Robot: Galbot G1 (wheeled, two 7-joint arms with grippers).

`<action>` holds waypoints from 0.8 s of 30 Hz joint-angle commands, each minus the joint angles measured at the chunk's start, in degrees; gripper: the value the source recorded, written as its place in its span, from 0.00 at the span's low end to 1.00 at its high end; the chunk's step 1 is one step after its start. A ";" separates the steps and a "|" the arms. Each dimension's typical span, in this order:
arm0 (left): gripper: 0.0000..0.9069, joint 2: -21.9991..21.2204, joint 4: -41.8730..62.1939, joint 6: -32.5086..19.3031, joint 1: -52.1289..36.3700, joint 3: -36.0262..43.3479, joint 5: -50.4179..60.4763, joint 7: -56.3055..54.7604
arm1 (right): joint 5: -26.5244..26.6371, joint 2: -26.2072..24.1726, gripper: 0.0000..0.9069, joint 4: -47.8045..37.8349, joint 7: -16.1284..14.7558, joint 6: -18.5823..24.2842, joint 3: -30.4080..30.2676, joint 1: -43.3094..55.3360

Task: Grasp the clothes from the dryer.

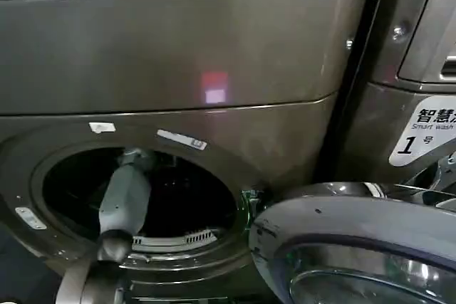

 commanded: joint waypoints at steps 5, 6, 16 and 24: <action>0.00 -2.15 -9.82 10.26 2.50 -0.20 -17.76 -28.24 | 2.49 -0.30 1.00 1.70 0.99 -1.46 -0.31 -0.09; 0.00 -2.42 -9.94 11.35 2.61 -0.16 -18.25 -30.09 | 2.61 -0.30 1.00 2.04 0.98 -1.38 -0.48 0.00; 0.00 -4.57 -11.15 24.79 4.18 1.58 -35.57 -47.53 | 0.48 -0.16 1.00 3.94 0.64 -0.31 -1.70 0.51; 0.00 -6.26 -16.30 30.11 5.60 1.54 -50.35 -55.48 | -1.37 -0.30 1.00 3.25 0.90 1.15 -1.93 0.93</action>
